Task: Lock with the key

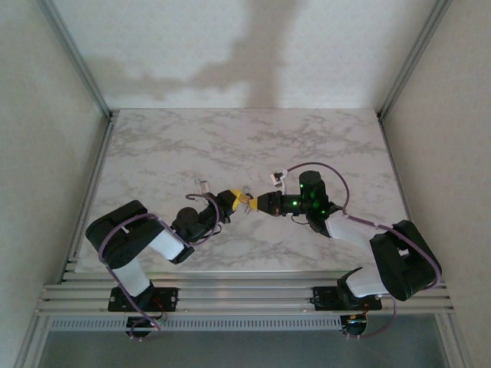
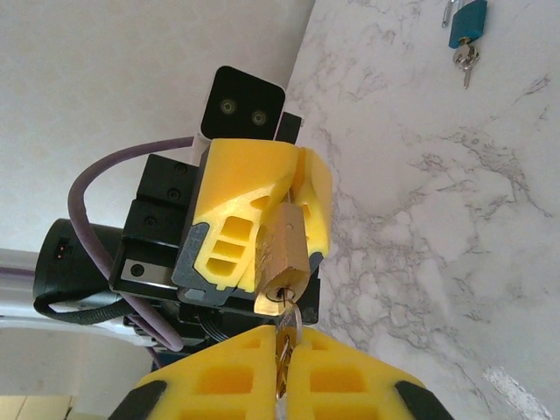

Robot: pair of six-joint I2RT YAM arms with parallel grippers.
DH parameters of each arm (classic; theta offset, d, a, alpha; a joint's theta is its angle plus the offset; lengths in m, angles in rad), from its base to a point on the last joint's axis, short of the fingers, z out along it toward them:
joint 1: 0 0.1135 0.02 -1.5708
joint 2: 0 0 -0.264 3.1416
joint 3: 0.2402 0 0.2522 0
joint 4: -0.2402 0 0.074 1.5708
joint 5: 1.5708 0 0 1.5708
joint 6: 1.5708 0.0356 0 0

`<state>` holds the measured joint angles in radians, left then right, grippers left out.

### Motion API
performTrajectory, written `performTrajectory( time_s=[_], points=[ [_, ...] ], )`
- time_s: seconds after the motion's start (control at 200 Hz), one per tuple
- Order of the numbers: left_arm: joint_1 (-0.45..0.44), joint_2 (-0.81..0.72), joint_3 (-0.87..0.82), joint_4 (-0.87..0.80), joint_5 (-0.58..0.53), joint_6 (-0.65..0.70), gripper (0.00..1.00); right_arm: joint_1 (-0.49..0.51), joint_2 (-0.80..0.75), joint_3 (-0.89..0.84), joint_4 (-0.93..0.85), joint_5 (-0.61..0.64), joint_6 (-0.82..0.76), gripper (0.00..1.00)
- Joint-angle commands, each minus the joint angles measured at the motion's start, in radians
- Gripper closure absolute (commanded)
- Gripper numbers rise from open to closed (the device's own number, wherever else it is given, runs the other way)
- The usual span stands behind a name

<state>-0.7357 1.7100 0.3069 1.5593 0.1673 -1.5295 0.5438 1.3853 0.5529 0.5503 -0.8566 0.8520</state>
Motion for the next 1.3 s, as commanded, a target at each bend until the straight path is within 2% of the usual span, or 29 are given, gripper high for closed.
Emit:
performTrajectory(
  time_s=[0.0, 0.641, 0.786, 0.891, 1.016, 1.296],
  points=[
    [-0.032, -0.002, 0.031, 0.045, 0.023, 0.014, 1.0, 0.011, 0.008, -0.012, 0.064, 0.021, -0.008, 0.92],
    [-0.079, 0.059, 0.023, 0.15, 0.0, -0.009, 1.0, 0.011, 0.069, -0.092, 0.433, 0.04, 0.153, 0.92],
    [-0.083, 0.065, 0.018, 0.16, -0.002, -0.011, 1.0, 0.009, 0.064, -0.099, 0.438, 0.055, 0.157, 0.87],
    [-0.085, 0.066, 0.014, 0.166, -0.005, -0.012, 1.0, 0.008, 0.06, -0.096, 0.429, 0.054, 0.153, 0.91],
    [-0.084, 0.058, 0.006, 0.174, -0.013, -0.013, 1.0, 0.007, 0.057, -0.092, 0.411, 0.051, 0.15, 1.0],
    [-0.061, -0.002, -0.026, 0.156, -0.066, 0.004, 1.0, 0.004, 0.033, -0.093, 0.368, 0.049, 0.147, 1.0]
  ],
)
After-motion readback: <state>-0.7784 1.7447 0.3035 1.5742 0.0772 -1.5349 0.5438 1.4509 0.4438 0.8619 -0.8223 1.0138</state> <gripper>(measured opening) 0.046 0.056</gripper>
